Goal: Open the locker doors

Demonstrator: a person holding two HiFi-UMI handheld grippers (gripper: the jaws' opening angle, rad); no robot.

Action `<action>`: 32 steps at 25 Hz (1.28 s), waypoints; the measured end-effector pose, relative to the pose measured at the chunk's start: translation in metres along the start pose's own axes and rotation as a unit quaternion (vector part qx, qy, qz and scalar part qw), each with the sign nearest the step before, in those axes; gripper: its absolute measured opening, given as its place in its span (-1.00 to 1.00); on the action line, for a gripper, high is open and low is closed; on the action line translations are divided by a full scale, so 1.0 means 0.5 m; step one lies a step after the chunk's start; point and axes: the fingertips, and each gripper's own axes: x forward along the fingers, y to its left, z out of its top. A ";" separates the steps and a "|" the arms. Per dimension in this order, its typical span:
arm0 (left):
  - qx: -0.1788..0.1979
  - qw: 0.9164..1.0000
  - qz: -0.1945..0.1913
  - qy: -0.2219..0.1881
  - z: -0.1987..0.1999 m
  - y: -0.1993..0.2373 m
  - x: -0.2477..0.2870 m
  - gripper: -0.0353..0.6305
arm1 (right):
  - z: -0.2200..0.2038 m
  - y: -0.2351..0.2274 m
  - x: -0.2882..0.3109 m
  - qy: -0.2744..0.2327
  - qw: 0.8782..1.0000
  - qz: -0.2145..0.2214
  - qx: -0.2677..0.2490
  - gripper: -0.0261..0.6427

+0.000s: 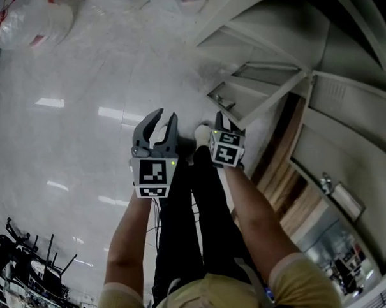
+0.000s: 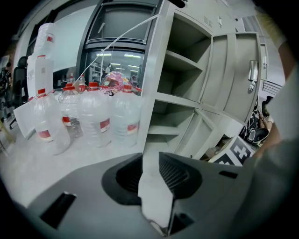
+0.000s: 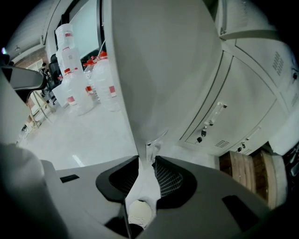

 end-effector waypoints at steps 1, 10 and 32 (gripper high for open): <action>0.002 1.000 -0.002 0.000 0.000 -0.006 -0.001 -0.57 | -0.009 -0.008 -0.003 0.003 1.000 -0.004 0.004 -0.61; 0.022 0.999 -0.023 0.014 0.003 -0.047 -0.021 -0.57 | -0.081 -0.087 -0.053 0.033 0.996 -0.052 0.067 -0.61; 0.062 0.995 -0.081 0.015 0.129 -0.108 -0.056 -0.57 | -0.085 -0.193 -0.216 0.063 0.971 -0.152 0.171 -0.61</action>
